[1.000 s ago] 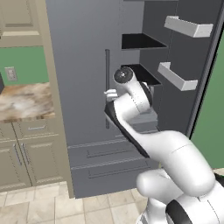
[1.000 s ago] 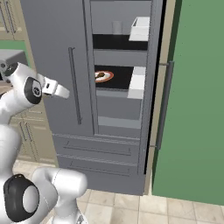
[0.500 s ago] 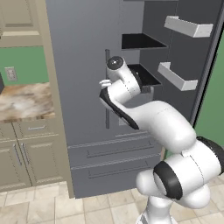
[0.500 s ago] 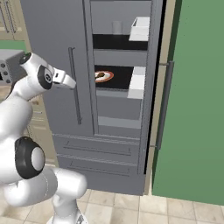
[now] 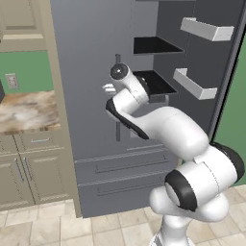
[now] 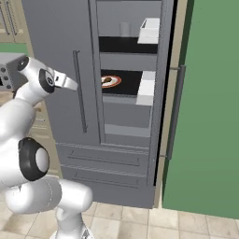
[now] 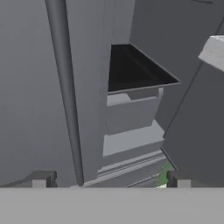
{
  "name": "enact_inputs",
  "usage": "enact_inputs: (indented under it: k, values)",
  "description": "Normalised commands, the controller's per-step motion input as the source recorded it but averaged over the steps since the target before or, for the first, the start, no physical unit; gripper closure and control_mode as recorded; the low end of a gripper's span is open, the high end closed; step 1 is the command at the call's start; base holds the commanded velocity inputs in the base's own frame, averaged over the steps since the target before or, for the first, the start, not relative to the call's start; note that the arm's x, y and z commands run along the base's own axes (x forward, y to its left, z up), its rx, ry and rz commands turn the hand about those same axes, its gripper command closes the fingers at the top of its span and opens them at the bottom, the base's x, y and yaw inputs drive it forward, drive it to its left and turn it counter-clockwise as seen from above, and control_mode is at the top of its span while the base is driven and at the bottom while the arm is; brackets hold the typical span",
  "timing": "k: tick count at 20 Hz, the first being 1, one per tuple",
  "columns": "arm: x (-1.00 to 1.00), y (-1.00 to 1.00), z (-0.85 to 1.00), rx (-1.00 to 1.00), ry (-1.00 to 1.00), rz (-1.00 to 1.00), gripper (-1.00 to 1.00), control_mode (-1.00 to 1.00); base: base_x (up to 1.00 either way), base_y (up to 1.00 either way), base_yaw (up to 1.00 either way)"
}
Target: Retrieve the chicken drumstick from the fridge and place it on the saucepan with marinade on the stove.
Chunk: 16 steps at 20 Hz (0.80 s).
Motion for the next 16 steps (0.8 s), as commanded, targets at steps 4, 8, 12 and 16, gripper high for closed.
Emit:
enact_inputs:
  k: [4,8,12,16]
  values:
    - [0.00,0.00,-0.09,0.13,-0.17,0.00,-1.00,-1.00,0.00,0.00,0.00]
    - [0.00,0.00,0.00,0.12,-0.03,0.05,-1.00,-1.00,0.00,0.00,0.00]
    - [0.09,0.00,0.00,0.03,0.05,0.10,-1.00,-1.00,0.00,0.00,0.00]
    - [0.32,0.00,0.00,0.00,0.11,0.11,-1.00,-1.00,0.00,0.00,0.00]
